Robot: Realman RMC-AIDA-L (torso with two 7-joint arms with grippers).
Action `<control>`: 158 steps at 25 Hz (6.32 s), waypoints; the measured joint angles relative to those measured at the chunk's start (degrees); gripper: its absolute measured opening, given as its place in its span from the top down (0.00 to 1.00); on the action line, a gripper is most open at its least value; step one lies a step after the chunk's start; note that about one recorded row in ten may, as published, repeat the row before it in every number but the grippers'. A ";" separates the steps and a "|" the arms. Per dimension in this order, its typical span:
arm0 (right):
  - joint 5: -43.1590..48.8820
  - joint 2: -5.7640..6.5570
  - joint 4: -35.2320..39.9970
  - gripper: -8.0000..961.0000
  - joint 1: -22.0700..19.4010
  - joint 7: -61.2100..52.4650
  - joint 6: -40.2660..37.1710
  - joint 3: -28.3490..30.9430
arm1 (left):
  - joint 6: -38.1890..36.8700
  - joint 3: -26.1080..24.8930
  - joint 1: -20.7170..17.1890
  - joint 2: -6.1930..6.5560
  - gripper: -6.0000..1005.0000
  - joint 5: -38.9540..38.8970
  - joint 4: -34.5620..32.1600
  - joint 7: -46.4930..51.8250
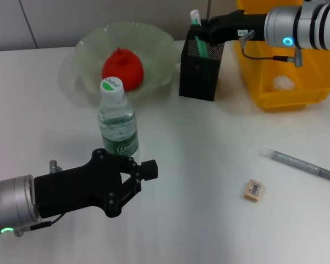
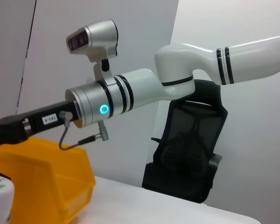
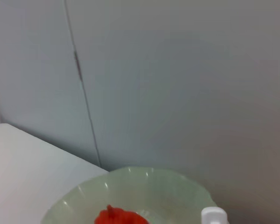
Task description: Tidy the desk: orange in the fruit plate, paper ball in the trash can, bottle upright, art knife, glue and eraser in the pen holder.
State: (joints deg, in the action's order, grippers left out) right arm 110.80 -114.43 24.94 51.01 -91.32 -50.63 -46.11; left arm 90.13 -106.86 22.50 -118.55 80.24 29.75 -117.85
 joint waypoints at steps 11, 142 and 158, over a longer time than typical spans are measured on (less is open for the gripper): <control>2.05 0.58 3.65 0.78 -1.99 -7.43 -1.82 -2.71 | -0.47 0.07 0.96 0.12 0.98 0.00 0.03 0.05; 47.29 -4.66 22.37 0.40 3.42 -44.52 -47.75 -24.38 | -2.52 -0.54 2.29 0.52 0.98 0.00 0.19 4.42; 47.56 -4.57 20.42 0.40 2.83 -43.42 -45.95 -24.64 | -2.60 -0.28 1.82 0.51 0.98 0.00 0.17 4.48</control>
State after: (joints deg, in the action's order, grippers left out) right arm 158.36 -119.00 45.36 53.84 -134.74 -96.58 -70.75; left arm 87.53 -107.14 24.31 -118.03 80.25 29.92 -113.38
